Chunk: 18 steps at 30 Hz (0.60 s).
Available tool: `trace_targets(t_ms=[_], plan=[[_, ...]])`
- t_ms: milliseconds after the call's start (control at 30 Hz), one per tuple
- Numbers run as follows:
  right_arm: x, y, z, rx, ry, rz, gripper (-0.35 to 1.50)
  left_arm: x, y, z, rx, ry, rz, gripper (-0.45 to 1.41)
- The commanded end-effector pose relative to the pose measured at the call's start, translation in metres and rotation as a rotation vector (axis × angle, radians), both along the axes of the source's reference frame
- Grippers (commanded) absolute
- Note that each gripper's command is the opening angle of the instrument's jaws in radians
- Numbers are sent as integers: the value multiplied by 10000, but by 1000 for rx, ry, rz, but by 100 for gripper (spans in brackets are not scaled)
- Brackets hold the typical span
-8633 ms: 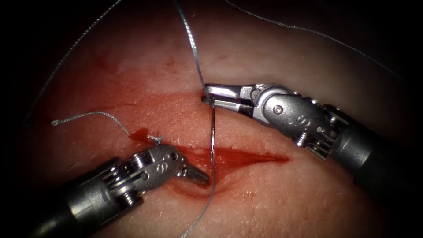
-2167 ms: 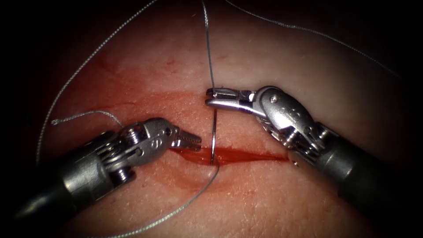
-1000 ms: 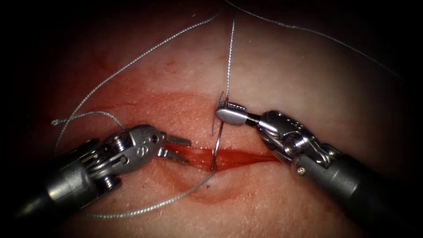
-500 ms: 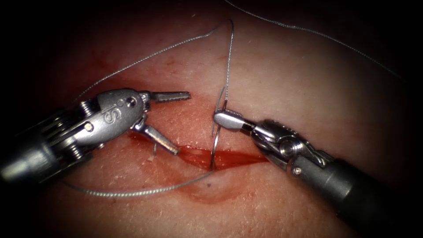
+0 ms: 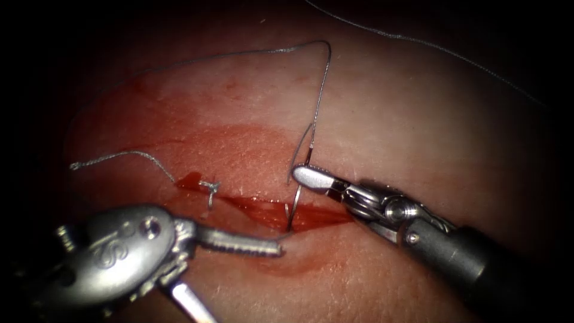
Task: Wound Closure
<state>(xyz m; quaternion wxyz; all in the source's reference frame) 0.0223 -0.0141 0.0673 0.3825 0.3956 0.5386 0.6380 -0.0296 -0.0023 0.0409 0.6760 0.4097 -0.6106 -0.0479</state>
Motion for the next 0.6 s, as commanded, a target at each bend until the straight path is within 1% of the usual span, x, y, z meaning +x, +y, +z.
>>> trace_targets(t_ms=[33,67,100,200,233,267,333,367,433,467,500,600], plan=[[7,10,-5,10,9,8,-35,-3,8,-7,7,-1,3,44],[9,9,-6,37,15,15,-35,-7,-4,2,23,-2,34,44],[9,9,-6,37,15,15,-35,-7,-4,2,23,-2,34,44],[8,6,-4,100,38,31,-35,-8,-26,28,54,36,80,44],[7,5,-4,115,43,40,-35,-7,-33,37,45,57,101,44],[7,5,-4,115,43,40,-35,-7,-33,37,45,57,101,44],[5,2,-6,131,51,39,-35,-3,-38,49,28,90,116,47],[3,-1,-7,136,57,39,-35,4,-40,61,1,121,113,47],[2,-2,-8,143,54,37,-35,7,-39,67,-13,139,113,47],[1,-4,-10,151,52,35,-35,14,-35,81,-47,183,106,52],[0,-6,-11,162,57,35,-35,21,-25,94,-76,224,77,56],[0,-7,-13,168,59,35,-35,25,-6,107,-128,248,28,59]])
